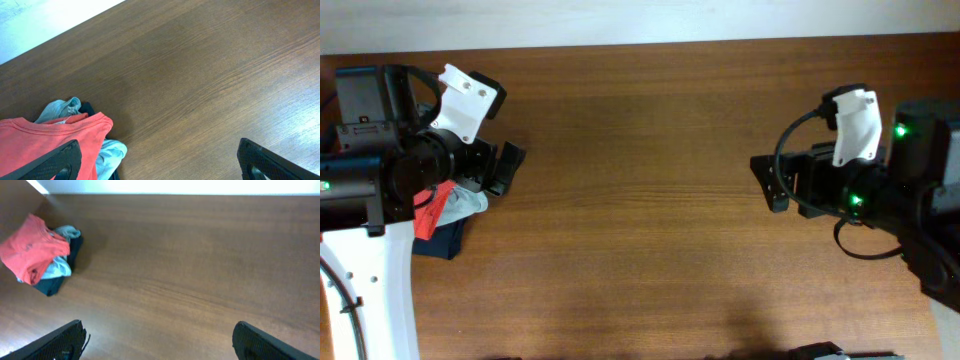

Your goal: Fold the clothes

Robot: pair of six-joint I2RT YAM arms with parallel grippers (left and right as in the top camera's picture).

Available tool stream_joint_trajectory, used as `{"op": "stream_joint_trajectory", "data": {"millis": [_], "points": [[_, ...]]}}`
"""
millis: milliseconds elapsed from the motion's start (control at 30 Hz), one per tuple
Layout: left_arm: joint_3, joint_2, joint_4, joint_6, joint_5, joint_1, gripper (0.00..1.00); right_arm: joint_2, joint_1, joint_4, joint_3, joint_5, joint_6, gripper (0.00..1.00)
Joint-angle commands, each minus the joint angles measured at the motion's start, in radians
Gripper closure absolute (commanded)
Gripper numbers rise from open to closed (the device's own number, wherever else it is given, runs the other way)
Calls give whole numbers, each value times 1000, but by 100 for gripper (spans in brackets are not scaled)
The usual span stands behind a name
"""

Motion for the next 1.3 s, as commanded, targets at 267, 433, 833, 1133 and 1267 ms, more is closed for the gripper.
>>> {"op": "stream_joint_trajectory", "data": {"millis": [267,433,833,1133,1267], "points": [[-3,2,4,19,18,-3,1,-349,-171,512,-439,170,-46,1],[-3,2,4,19,18,-3,1,-660,-282,711,-927,170,-46,1],[-3,2,4,19,18,-3,1,-1107,-293,786,-1540,162,-45,1],[-3,2,4,19,18,-3,1,-1137,-292,796,-1622,159,-45,1],[-3,2,4,19,18,-3,1,-1134,-292,796,-1622,159,-45,1]]}}
